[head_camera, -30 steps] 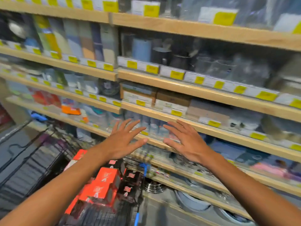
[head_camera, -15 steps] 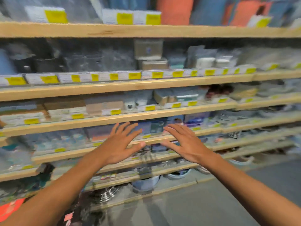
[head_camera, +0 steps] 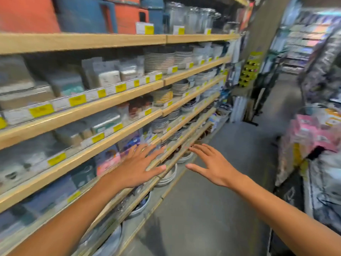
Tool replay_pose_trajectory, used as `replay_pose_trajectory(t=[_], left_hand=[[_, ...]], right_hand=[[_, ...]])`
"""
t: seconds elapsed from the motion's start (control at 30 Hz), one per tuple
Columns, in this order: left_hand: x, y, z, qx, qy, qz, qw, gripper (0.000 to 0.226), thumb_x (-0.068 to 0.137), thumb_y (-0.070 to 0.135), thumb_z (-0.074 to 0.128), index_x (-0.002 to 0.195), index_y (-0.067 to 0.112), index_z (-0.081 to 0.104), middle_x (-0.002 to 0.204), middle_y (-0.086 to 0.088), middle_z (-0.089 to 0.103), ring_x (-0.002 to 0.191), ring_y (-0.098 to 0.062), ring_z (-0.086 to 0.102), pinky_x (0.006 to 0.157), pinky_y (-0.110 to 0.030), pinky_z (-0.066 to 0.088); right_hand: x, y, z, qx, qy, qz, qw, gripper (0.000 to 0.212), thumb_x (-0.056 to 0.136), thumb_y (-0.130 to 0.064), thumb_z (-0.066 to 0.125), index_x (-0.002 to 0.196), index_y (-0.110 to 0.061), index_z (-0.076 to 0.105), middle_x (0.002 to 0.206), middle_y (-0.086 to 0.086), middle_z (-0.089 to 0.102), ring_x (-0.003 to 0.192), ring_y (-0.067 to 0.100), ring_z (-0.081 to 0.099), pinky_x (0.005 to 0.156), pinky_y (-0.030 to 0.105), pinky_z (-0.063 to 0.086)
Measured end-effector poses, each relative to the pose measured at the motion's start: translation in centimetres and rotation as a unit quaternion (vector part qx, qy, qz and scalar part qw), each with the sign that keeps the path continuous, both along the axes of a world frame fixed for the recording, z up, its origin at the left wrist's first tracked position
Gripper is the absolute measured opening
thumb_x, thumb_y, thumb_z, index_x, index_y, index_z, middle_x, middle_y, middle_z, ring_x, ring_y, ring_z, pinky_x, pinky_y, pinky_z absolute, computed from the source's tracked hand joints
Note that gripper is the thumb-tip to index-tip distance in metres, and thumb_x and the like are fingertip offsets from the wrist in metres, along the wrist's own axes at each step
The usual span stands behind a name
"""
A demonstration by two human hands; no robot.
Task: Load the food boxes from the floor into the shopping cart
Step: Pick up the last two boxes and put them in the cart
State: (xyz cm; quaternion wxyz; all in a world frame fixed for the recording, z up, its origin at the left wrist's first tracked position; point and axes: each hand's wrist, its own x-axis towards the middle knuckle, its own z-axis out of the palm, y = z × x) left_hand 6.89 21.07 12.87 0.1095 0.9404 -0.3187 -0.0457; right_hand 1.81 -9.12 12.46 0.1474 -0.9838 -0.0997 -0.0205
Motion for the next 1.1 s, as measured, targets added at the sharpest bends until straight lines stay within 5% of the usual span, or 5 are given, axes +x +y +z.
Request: replay_pose_trajectory(t=[0.43, 0.97, 1.1], left_hand=[[7.6, -17.9, -2.1, 0.007, 0.006, -0.213, 0.977, 0.099, 0.073, 0.095, -0.003, 0.157, 0.046, 0.013, 0.168, 0.012, 0.005, 0.155, -0.015, 0.000, 0.126, -0.045, -0.002], [18.7, -42.2, -3.8, -0.041, 0.001, -0.243, 0.969, 0.083, 0.087, 0.084, 0.014, 0.158, 0.041, 0.021, 0.167, 0.015, 0.012, 0.154, -0.011, 0.008, 0.126, -0.039, 0.007], [21.6, -46.0, -5.4, -0.049, 0.001, -0.243, 0.969, 0.075, 0.093, 0.078, 0.022, 0.158, 0.041, 0.019, 0.167, 0.018, 0.008, 0.155, -0.008, 0.004, 0.122, -0.031, -0.002]], right_hand=[[-5.4, -14.2, -2.6, 0.011, -0.012, -0.227, 0.974, 0.094, 0.084, -0.088, 0.025, 0.158, -0.030, 0.029, 0.164, -0.008, 0.027, 0.153, 0.018, 0.017, 0.126, 0.035, 0.013], [2.2, -36.2, -4.0, 0.050, -0.033, -0.292, 0.955, 0.078, 0.094, -0.074, 0.040, 0.159, -0.032, 0.026, 0.164, -0.011, 0.023, 0.152, 0.011, 0.016, 0.122, 0.033, 0.016], [4.8, -40.0, -4.4, 0.065, -0.045, -0.298, 0.951, 0.074, 0.095, -0.071, 0.042, 0.158, -0.033, 0.027, 0.164, -0.012, 0.025, 0.151, 0.010, 0.017, 0.122, 0.032, 0.017]])
